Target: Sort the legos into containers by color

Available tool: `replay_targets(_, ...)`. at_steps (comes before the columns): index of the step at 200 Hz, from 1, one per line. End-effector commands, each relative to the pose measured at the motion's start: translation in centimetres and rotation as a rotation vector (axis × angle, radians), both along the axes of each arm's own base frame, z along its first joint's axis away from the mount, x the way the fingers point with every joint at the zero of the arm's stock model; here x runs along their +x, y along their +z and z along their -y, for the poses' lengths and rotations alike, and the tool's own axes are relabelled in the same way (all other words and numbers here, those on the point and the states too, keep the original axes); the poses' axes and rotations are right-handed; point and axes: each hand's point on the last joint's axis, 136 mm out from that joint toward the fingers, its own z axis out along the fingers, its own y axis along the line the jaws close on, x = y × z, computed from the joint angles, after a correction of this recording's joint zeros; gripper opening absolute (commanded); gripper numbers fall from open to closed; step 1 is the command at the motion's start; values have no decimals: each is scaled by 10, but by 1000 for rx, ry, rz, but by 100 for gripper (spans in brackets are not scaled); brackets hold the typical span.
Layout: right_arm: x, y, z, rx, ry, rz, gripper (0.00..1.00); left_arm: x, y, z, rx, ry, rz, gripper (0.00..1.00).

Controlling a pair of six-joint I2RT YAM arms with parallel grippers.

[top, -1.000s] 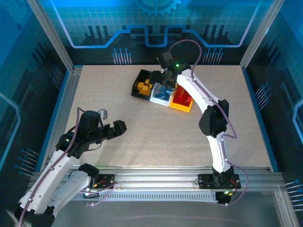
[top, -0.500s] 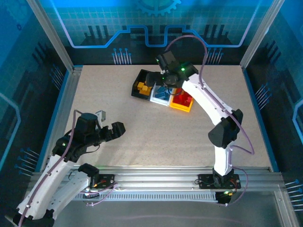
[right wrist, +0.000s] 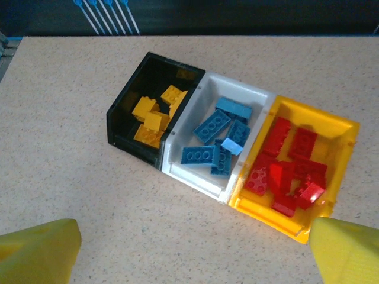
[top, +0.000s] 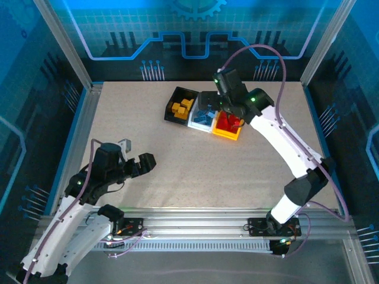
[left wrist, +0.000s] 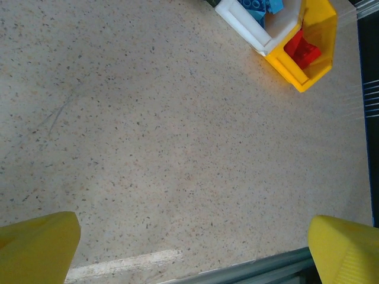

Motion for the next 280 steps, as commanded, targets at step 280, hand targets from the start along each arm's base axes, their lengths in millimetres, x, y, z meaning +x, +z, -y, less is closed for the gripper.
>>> replay_targets(280,-64,-58,164,-107,-137,380,100,68,-19,-43,51,362,249,99)
